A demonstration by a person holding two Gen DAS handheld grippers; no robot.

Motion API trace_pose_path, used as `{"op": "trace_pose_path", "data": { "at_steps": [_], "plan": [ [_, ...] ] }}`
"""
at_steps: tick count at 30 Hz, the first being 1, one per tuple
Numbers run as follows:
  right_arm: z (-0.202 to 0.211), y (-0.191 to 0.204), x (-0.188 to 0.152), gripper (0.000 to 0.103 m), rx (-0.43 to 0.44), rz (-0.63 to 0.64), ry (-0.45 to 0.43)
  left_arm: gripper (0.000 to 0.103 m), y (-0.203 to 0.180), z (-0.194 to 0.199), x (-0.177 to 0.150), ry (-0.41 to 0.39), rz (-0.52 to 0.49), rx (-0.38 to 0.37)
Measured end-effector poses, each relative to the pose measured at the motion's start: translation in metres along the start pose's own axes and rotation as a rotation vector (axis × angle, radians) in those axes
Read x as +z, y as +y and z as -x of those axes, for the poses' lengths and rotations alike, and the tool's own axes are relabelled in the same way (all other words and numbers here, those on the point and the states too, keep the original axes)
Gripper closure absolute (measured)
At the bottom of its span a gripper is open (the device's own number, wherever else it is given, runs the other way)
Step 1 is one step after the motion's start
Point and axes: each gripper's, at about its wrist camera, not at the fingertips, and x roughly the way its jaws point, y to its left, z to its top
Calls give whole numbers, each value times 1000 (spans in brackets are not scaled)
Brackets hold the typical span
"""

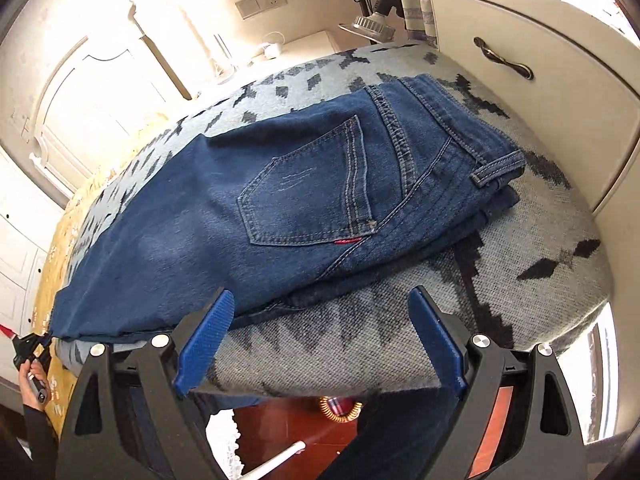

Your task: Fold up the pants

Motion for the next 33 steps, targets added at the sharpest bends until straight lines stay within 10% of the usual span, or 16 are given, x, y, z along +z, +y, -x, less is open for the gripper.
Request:
{"op": "trace_pose_path", "data": {
  "at_steps": [3, 6, 9, 17, 23, 30, 33],
  "plan": [
    [-10, -3, -5, 23, 141, -90, 56, 101, 12, -14, 1, 34, 30, 24],
    [-20, -11, -13, 27, 263, -214, 93, 77, 15, -6, -3, -1, 39, 74],
    [-32, -5, -18, 28, 363, -287, 121, 72, -9, 12, -32, 5, -1, -46],
    [-69, 30, -11, 44, 359, -286, 145, 72, -119, -53, -231, 496, -72, -415],
    [-71, 21, -14, 92, 305, -266, 150, 72, -127, -95, -272, 575, 2, -293],
    [-64, 16, -14, 94, 330, -237, 137, 72, -125, -115, -278, 569, 27, -260],
    [-66, 16, -10, 95, 338, -235, 135, 97, -129, -126, -280, 571, 24, -243]
  ]
}}
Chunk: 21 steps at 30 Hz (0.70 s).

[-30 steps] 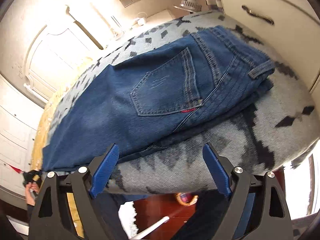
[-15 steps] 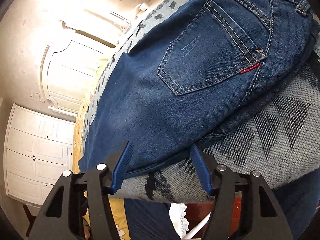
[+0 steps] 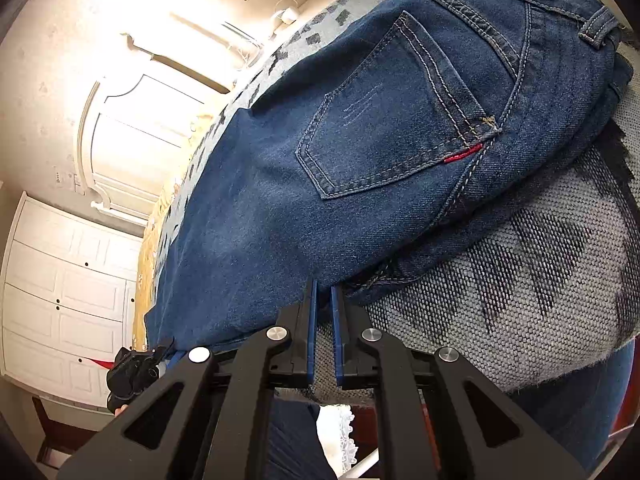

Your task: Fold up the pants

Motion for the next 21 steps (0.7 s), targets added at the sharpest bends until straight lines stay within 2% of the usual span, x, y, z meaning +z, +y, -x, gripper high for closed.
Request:
{"op": "trace_pose_path", "data": {
  "at_steps": [1, 7, 12, 15, 16, 17, 19, 21],
  "plan": [
    [1, 0, 0, 96, 1, 3, -2, 102, -3, 1, -1, -10, -18, 15],
    [18, 5, -3, 101, -20, 56, -29, 102, -23, 10, -11, -28, -100, 30],
    [19, -9, -9, 102, -50, 44, -14, 102, -12, 0, -9, -19, -72, 59],
    [25, -20, -11, 101, -22, 9, -20, 101, -9, -1, -10, -1, -58, 46],
    [27, -23, -11, 101, -4, -1, -19, 100, -10, 1, -12, 1, -63, 28],
    [31, -24, -10, 94, 8, -6, -23, 89, -14, 1, -15, 9, -70, 17],
    [34, -26, -8, 92, 13, -16, -25, 76, -24, -5, -21, 43, -70, -26],
    [33, -27, -2, 92, 14, -24, -27, 76, -38, -21, -31, 101, -89, -68]
  ]
}}
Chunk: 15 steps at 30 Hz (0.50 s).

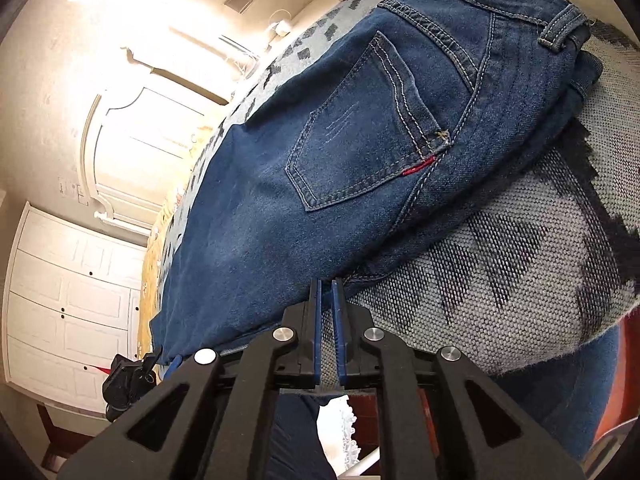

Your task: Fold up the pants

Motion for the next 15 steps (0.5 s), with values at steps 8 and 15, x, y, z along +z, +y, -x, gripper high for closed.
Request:
{"op": "trace_pose_path", "data": {
  "at_steps": [8, 15],
  "plan": [
    [-11, -8, 10, 88, 0, -62, 4, 74, -11, -98, -30, 192, 0, 19],
    [1, -13, 9, 51, 44, -101, -15, 71, -15, -146, -40, 219, 24, 14]
  ]
}}
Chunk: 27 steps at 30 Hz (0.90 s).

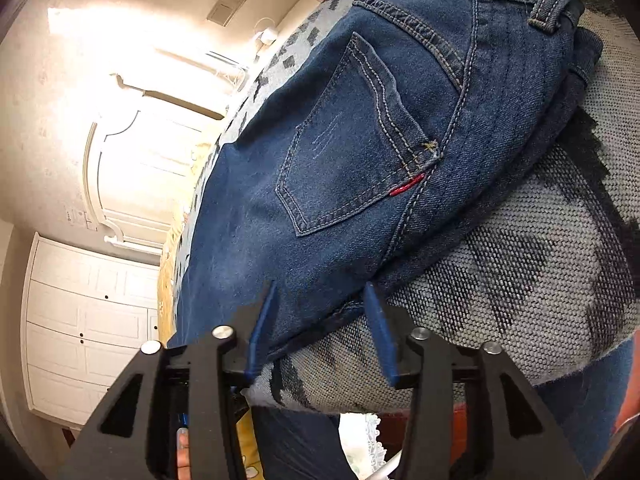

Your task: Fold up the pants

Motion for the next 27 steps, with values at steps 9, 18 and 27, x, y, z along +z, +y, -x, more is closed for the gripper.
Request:
{"op": "trace_pose_path", "data": {
  "at_steps": [9, 18, 27],
  "plan": [
    [10, -13, 16, 60, -14, -45, -58, 98, 3, -8, 2, -8, -8, 30],
    [17, -10, 3, 98, -100, 10, -87, 102, 0, -1, -7, -15, -51, 59],
    [41, -30, 16, 74, -70, -26, -162, 102, 12, -2, -7, -11, -37, 79]
  ]
}}
